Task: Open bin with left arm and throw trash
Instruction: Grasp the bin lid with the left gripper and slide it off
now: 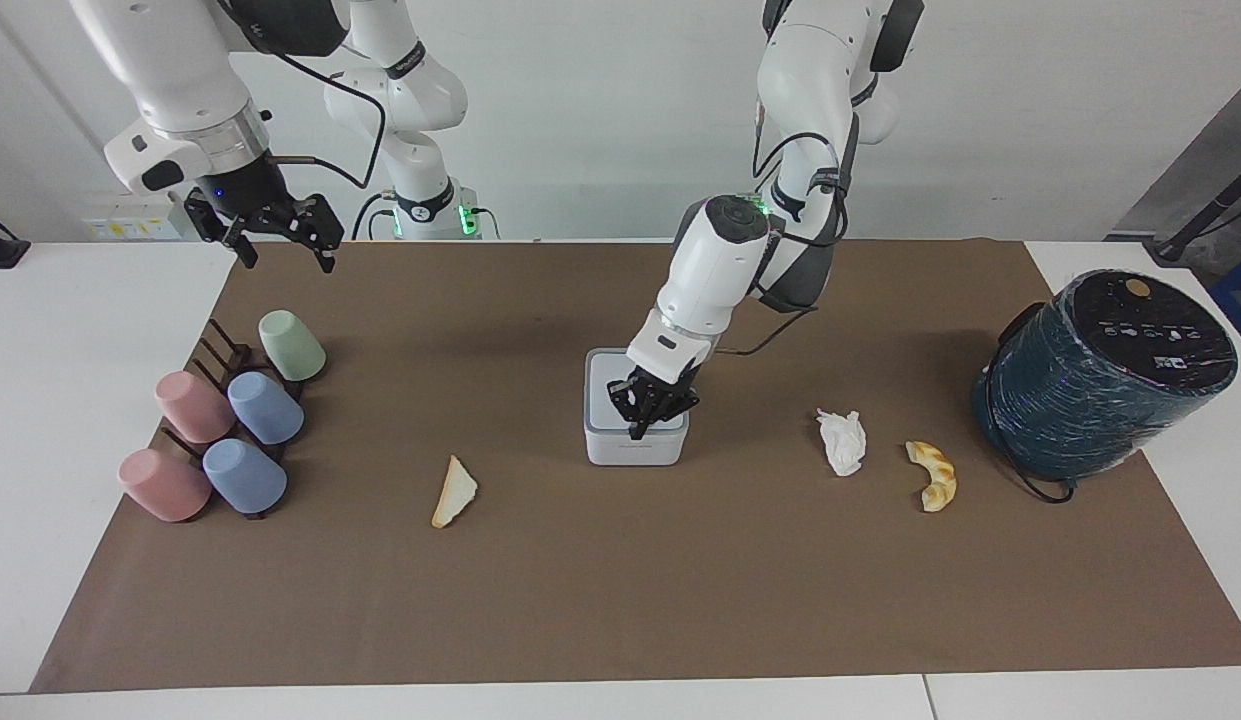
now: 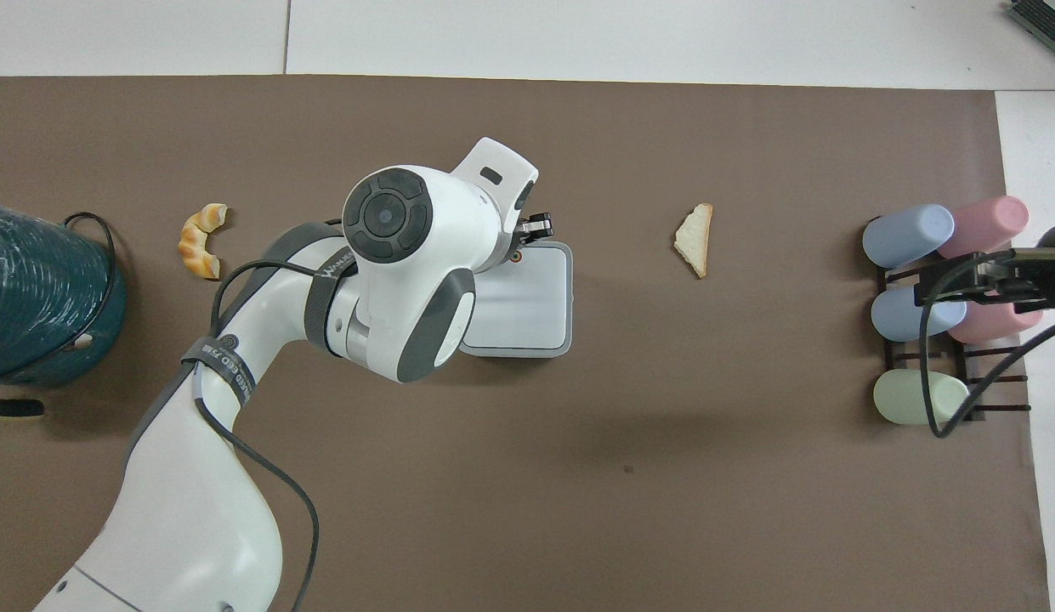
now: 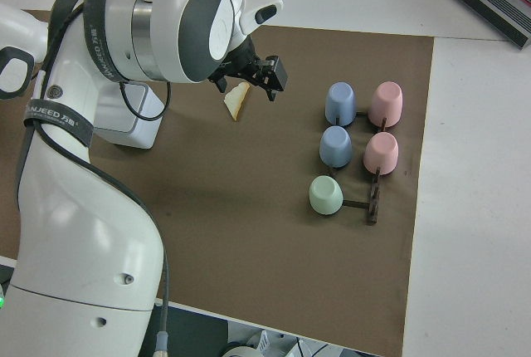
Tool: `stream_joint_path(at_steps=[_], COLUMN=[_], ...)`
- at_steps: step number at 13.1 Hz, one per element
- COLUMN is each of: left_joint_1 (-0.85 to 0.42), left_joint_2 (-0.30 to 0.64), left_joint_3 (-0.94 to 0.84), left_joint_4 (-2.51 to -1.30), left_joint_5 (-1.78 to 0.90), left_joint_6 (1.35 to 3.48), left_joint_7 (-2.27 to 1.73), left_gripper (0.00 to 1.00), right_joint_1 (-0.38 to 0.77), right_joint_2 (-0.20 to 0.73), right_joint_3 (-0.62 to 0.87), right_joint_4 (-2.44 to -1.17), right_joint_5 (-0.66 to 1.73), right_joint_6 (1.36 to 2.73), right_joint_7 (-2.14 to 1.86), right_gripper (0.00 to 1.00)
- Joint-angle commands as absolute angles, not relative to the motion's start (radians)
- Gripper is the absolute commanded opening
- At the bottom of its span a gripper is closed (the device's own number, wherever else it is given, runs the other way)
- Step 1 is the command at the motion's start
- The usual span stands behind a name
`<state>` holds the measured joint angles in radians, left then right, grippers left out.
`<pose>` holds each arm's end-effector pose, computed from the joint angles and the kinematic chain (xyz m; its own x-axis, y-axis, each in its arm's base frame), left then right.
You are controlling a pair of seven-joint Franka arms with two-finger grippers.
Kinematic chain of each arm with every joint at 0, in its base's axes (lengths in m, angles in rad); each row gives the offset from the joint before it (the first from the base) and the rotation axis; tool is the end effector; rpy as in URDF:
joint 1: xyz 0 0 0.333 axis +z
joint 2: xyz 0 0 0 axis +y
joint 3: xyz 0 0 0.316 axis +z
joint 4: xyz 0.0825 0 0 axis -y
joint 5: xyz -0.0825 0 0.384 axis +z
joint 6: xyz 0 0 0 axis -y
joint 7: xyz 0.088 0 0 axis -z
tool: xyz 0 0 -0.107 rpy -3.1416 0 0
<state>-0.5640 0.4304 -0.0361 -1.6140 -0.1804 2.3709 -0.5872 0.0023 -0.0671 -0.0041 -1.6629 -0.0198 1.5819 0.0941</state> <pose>0.5817 -0.3963 0.4113 0.9790 0.1264 0.1603 0.0703 -0.9461 0.3163 0.5336 -0.0031 0.6185 0.9954 -0.0955 -0.0120 -0.0952 -0.9952 0.0207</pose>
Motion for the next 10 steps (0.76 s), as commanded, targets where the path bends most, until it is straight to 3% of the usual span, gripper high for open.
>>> stream_joint_path(at_steps=[1, 10], left_joint_1=[-0.584, -0.581], left_joint_2=[0.422, 0.405], left_joint_3=[-0.021, -0.021], left_joint_4=[-1.611, -1.664], left_joint_5=[-0.184, -0.183], left_joint_6=[2.303, 2.325], left_joint_7=[-0.606, -0.603], left_gripper=[0.00, 0.00], right_joint_1=[-0.005, -0.006], right_joint_2=[-0.061, -0.061], right_joint_3=[0.002, 0.002], right_joint_4=[-1.657, -1.657], right_joint_5=[-0.020, -0.020], right_joint_6=[1.597, 1.597], right_joint_7=[0.080, 0.080], right_gripper=[1.00, 1.00])
